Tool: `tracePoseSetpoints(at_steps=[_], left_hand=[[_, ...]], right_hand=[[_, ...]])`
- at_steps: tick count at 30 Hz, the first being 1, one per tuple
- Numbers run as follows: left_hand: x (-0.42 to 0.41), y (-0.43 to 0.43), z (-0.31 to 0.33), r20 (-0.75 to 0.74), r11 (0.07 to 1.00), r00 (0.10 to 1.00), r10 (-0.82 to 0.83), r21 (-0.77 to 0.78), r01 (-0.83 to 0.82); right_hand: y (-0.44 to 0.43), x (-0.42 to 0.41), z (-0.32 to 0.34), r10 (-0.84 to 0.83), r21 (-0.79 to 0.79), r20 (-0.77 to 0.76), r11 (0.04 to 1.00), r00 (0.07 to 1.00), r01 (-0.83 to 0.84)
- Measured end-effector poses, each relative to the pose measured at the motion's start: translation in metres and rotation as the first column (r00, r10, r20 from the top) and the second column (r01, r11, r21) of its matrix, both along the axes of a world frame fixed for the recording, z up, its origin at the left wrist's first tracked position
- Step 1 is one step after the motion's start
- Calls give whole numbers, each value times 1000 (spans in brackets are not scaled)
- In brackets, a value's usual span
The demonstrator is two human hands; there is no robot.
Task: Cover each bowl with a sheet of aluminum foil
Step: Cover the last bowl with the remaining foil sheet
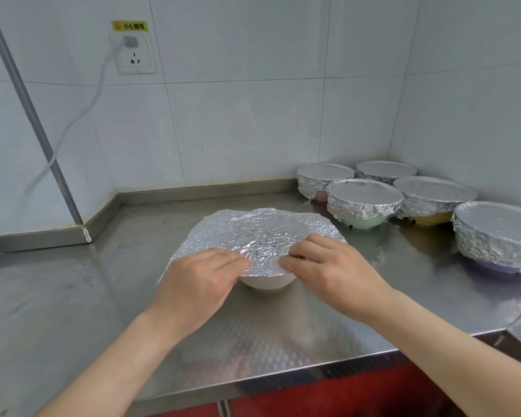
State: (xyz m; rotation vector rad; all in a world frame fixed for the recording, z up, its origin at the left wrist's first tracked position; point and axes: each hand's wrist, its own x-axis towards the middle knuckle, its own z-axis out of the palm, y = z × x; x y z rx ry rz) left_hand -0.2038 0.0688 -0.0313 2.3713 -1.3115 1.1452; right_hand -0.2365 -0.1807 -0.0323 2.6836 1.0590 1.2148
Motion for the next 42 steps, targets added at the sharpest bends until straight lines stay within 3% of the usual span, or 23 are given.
tracePoseSetpoints(at_steps=[6, 28, 30, 32, 34, 36, 42], left_hand=[[0, 4, -4, 108, 1000, 994, -16, -1, 16], [3, 0, -3, 126, 999, 991, -47, -2, 48], [3, 1, -2, 74, 999, 997, -35, 16, 34], [-2, -2, 3, -87, 1000, 996, -7, 4, 7], [-9, -9, 11, -365, 989, 930, -49, -149, -7], [-10, -20, 18, -513, 949, 848, -132, -312, -41], [-1, -30, 7, -526, 956, 847, -79, -281, -86]], right_hand=[[-1, -2, -5, 31, 30, 47, 999, 998, -32], [-3, -3, -11, -24, 25, 154, 999, 988, 20], [-3, -2, -11, -19, 24, 158, 1000, 987, 16], [-4, -2, -11, -16, 19, 157, 1000, 988, 14], [-4, -2, -12, -13, 17, 151, 1000, 988, 11], [-4, -1, -12, -19, 22, 149, 1000, 989, 16], [-3, -1, -14, -33, 21, 153, 999, 988, 30]])
